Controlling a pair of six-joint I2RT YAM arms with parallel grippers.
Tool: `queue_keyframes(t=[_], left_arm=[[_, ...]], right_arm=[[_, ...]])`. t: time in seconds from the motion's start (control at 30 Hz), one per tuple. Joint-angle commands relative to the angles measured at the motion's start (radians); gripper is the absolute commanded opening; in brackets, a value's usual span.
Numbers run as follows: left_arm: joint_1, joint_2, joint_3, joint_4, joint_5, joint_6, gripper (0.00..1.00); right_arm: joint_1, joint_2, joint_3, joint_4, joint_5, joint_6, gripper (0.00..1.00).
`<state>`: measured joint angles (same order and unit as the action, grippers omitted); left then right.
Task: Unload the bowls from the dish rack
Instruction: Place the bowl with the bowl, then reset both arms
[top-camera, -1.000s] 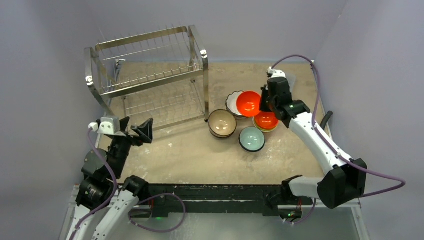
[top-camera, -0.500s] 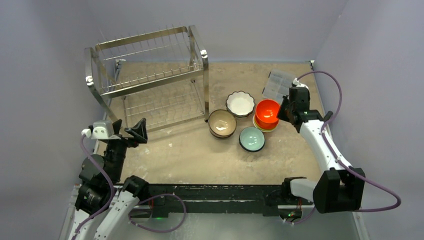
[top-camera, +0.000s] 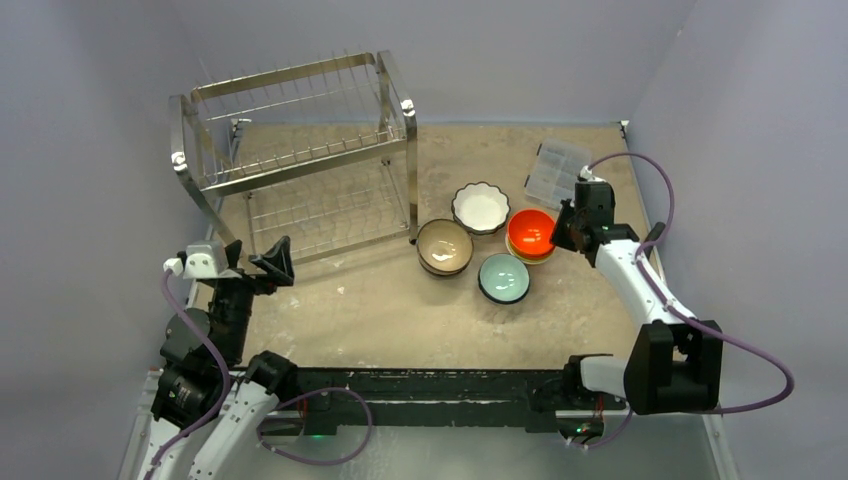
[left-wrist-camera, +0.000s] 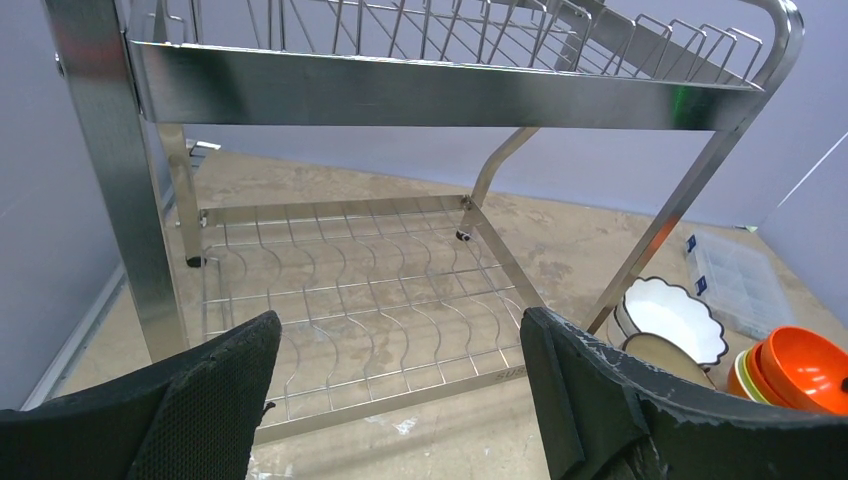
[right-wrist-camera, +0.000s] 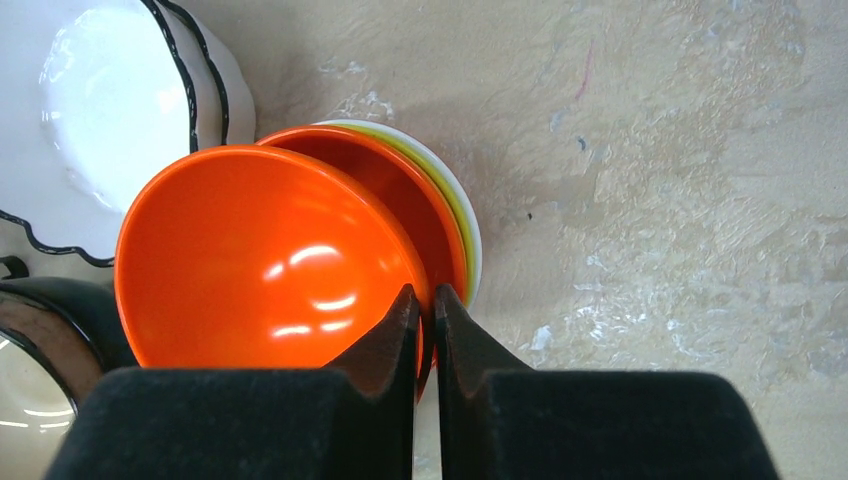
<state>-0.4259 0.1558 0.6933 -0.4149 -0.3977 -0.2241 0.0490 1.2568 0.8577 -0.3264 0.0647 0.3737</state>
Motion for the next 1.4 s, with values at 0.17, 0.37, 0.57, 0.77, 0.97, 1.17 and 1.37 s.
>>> queue_keyframes(t=[0.17,0.37,0.57,0.77,0.97,1.17,1.37], left_arm=[[0.003,-0.014,-0.001,0.005,-0.010,0.004,0.88],[0.003,-0.021,-0.001,0.001,-0.009,-0.002,0.88],[0.003,-0.018,0.011,-0.006,0.003,-0.013,0.88],[0.002,-0.013,0.042,-0.027,0.006,-0.019,0.88],[0.002,-0.004,0.099,-0.078,-0.001,-0.019,0.88],[0.003,-0.042,0.174,-0.132,-0.061,0.001,0.90],[0.002,-0.123,0.222,-0.199,-0.141,0.003,0.92]], right_arm=[[-0.007,-0.015,-0.030,0.063,-0.002,0.008,0.18],[-0.007,-0.077,-0.055,0.087,0.022,0.021,0.43],[-0.006,-0.174,-0.069,0.101,0.047,0.030,0.71],[-0.007,-0.339,-0.056,0.107,0.094,0.013,0.99],[-0.006,-0.535,-0.031,0.101,0.154,-0.020,0.99],[0.045,-0.648,-0.009,0.096,0.200,-0.067,0.99],[0.118,-0.811,-0.043,0.106,0.301,-0.110,0.99]])
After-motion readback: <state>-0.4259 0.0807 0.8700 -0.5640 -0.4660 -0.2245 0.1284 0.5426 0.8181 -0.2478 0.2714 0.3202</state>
